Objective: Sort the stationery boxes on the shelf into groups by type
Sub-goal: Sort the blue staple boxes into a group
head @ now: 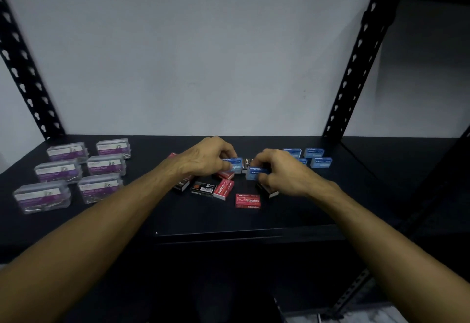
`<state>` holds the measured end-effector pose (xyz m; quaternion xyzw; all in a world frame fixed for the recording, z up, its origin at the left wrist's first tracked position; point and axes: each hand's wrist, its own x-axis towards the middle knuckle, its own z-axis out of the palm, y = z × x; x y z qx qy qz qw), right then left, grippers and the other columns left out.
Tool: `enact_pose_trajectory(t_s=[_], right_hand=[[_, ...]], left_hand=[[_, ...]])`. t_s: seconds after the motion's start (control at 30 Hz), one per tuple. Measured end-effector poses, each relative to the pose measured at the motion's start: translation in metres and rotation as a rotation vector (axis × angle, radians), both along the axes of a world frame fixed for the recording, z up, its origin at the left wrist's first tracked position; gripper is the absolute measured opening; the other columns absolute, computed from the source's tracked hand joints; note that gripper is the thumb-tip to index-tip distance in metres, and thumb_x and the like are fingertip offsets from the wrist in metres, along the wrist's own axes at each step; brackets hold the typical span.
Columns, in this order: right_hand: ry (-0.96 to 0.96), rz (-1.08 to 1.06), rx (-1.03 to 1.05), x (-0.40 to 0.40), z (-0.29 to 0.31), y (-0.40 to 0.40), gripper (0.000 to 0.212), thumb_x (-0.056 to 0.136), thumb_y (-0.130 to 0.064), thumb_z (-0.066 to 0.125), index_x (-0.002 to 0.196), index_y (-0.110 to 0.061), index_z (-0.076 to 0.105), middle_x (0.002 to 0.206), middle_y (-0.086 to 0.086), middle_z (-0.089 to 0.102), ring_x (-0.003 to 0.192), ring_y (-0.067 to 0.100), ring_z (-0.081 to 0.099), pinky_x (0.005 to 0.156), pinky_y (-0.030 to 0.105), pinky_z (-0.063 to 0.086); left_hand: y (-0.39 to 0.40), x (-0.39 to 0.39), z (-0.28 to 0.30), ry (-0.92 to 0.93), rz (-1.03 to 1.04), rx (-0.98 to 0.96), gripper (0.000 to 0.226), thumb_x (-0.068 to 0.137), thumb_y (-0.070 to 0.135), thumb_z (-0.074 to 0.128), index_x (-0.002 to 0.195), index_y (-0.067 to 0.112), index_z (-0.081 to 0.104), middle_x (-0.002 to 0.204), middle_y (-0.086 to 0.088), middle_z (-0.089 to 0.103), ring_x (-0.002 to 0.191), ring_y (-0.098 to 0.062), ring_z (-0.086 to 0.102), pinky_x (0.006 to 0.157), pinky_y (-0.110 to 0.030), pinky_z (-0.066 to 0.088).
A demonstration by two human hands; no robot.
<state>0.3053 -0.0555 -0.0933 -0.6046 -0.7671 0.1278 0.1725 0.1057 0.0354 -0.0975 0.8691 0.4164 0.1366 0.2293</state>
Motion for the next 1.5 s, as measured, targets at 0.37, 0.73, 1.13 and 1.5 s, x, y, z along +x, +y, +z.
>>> enact_pose_trajectory(t_s=[0.37, 0.73, 1.13, 1.5], right_hand=[[-0.095, -0.289, -0.035, 0.115, -0.004, -0.001, 0.014, 0.085, -0.010, 0.064, 0.091, -0.021, 0.070, 0.095, -0.005, 0.064, 0.080, 0.009, 0.061, 0.070, 0.029, 0.052], [-0.108, -0.343, -0.069, 0.166, -0.022, -0.002, 0.019, 0.091, -0.008, 0.062, 0.102, -0.018, 0.073, 0.093, -0.016, 0.053, 0.080, 0.002, 0.054, 0.067, 0.017, 0.041], [-0.120, -0.281, -0.052, 0.183, -0.035, 0.004, 0.033, 0.094, -0.011, 0.060, 0.122, -0.026, 0.068, 0.112, -0.011, 0.053, 0.098, 0.007, 0.051, 0.086, 0.026, 0.042], [-0.124, -0.300, -0.037, 0.181, -0.038, 0.004, 0.037, 0.093, -0.011, 0.062, 0.127, -0.025, 0.065, 0.114, -0.008, 0.053, 0.098, 0.008, 0.049, 0.086, 0.025, 0.040]], left_hand=[[-0.014, 0.084, -0.010, -0.008, -0.048, 0.022, 0.013, 0.086, 0.020, 0.074, 0.098, 0.021, 0.070, 0.084, 0.011, 0.060, 0.078, -0.008, 0.059, 0.066, -0.021, 0.043], [-0.022, 0.158, -0.038, -0.074, 0.026, 0.007, 0.025, 0.088, 0.013, 0.069, 0.113, 0.015, 0.069, 0.115, -0.004, 0.067, 0.097, -0.018, 0.065, 0.088, -0.030, 0.053], [-0.023, 0.172, -0.046, -0.098, 0.019, 0.030, 0.033, 0.091, 0.012, 0.066, 0.124, 0.014, 0.065, 0.127, -0.006, 0.064, 0.114, -0.020, 0.062, 0.093, -0.026, 0.048], [-0.024, 0.170, -0.043, -0.056, -0.033, 0.087, 0.037, 0.092, 0.016, 0.066, 0.128, 0.013, 0.062, 0.128, -0.008, 0.063, 0.114, -0.023, 0.061, 0.098, -0.035, 0.050]])
